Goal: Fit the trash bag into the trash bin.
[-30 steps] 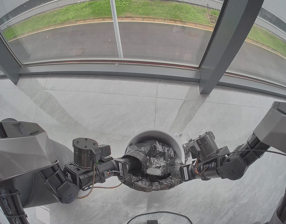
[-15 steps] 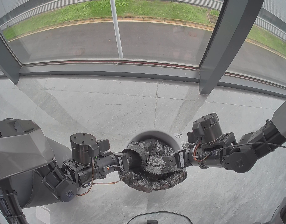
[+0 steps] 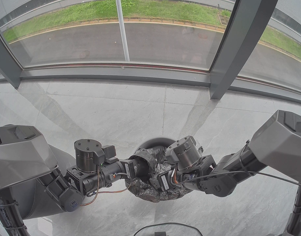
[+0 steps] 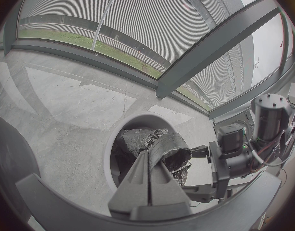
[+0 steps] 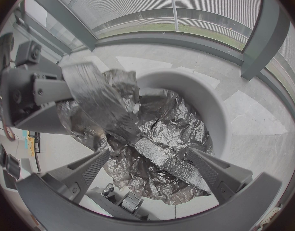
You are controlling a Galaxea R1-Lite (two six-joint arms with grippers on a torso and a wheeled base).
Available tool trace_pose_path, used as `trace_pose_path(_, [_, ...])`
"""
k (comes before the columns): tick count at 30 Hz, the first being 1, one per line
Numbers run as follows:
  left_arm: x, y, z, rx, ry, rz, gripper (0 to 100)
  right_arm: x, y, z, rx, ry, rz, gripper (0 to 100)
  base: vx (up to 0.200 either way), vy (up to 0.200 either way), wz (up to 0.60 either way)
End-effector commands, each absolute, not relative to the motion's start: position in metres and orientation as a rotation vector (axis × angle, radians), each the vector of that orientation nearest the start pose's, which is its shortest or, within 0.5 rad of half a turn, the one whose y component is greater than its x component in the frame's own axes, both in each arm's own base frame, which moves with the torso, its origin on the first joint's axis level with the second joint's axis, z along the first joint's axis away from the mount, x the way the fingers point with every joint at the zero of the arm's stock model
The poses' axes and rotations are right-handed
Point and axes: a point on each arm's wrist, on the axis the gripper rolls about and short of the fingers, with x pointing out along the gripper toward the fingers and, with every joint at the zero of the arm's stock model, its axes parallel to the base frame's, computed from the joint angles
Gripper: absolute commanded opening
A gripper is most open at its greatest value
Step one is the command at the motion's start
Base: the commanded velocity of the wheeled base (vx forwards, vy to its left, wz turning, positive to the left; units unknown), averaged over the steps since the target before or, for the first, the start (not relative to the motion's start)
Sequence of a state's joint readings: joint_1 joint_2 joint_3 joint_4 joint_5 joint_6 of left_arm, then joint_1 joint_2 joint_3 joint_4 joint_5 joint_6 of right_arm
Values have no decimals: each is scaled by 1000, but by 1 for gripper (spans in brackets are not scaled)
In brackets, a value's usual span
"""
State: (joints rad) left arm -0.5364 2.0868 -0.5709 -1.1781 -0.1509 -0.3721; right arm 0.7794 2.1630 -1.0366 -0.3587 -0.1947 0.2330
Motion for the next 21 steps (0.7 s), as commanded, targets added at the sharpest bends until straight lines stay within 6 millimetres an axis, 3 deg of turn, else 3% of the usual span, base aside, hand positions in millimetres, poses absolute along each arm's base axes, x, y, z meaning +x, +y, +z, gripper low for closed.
trace_pose_path(1, [282, -173, 56, -288, 462, -612, 0, 280, 278, 29, -194, 781, 474, 100, 0, 0, 0])
trace_pose_path(21, [279, -178, 56, -290, 466, -626, 0, 307, 285, -1, -327, 758, 435, 100, 0, 0, 0])
